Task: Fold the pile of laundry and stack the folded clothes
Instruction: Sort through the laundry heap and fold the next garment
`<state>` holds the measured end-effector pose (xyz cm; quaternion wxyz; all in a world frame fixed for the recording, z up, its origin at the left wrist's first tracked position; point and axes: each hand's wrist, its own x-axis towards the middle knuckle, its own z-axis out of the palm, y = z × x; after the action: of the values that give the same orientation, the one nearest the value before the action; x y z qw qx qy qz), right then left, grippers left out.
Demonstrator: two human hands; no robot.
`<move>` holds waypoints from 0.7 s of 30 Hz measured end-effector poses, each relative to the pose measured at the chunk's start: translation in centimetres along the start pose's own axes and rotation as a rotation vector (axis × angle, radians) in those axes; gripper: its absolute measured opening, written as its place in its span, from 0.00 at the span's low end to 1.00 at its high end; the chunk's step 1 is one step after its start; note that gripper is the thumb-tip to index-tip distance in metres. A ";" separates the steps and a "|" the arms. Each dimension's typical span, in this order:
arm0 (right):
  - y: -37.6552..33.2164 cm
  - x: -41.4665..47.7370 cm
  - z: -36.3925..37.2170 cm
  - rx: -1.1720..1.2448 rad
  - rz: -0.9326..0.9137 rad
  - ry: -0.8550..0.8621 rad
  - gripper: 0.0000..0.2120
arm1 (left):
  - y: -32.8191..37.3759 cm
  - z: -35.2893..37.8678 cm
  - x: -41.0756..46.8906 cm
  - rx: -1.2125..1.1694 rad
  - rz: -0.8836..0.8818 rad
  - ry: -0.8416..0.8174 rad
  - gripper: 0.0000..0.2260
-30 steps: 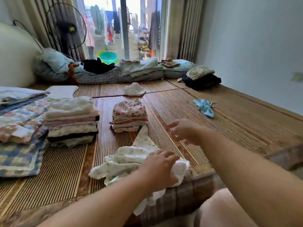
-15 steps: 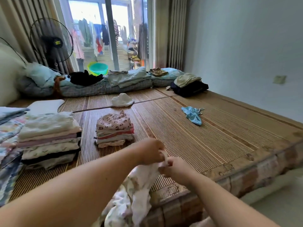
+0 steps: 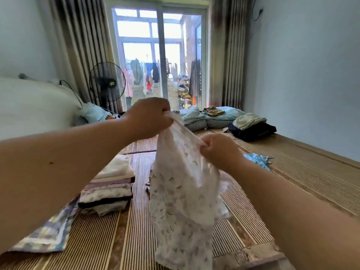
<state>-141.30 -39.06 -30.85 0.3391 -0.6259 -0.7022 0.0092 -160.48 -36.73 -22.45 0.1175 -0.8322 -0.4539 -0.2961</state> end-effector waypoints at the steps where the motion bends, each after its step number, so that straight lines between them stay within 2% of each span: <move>1: -0.2 0.4 -1.0 -0.068 0.011 -0.024 0.12 | -1.1 -0.8 0.1 0.046 -0.020 0.013 0.04; 2: -0.2 0.8 -2.1 -0.131 0.022 -0.064 0.11 | -2.0 -1.6 -0.1 0.071 -0.047 0.018 0.02; 4: -0.2 1.5 -3.9 -0.213 0.003 -0.122 0.09 | -4.0 -2.7 -0.5 0.121 -0.102 -0.023 0.08; 6: -0.7 2.1 -5.4 -0.207 -0.025 -0.090 0.10 | -5.1 -3.3 -1.1 0.217 -0.121 -0.130 0.12; 8: -1.2 2.7 -6.3 0.006 -0.005 -0.062 0.11 | -5.4 -3.7 -1.6 0.276 -0.148 -0.204 0.08; 10: -1.7 2.9 -6.9 0.389 0.065 -0.079 0.12 | -5.3 -4.1 -1.9 0.215 -0.259 -0.254 0.09; 12: -2.0 2.9 -7.1 0.590 0.091 -0.037 0.08 | -5.7 -4.1 -1.9 0.039 -0.406 -0.259 0.09; 14: -2.3 2.6 -7.5 0.665 0.078 -0.012 0.02 | -6.0 -4.0 -2.3 -0.375 -0.543 -0.202 0.06; 15: -2.4 2.5 -7.8 0.697 0.070 -0.022 0.03 | -6.0 -4.0 -2.6 -0.639 -0.598 -0.149 0.05; 16: -2.3 2.4 -8.0 0.717 0.068 -0.033 0.06 | -6.1 -4.0 -2.9 -0.868 -0.634 -0.116 0.08; 17: -2.3 2.4 -8.3 0.728 0.071 -0.037 0.08 | -6.1 -3.9 -3.3 -1.023 -0.647 -0.114 0.11; 19: -2.3 2.3 -8.8 0.692 0.059 -0.020 0.08 | -5.7 -3.5 -3.8 -1.096 -0.638 -0.155 0.04; 21: -2.3 2.2 -9.3 0.585 0.010 0.025 0.12 | -5.4 -3.2 -4.1 -1.073 -0.614 -0.154 0.09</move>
<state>-138.76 -41.44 -21.63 0.5137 -0.5052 -0.6624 0.2052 -167.83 -38.00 -22.74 -0.4406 -0.6259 -0.4675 -0.4423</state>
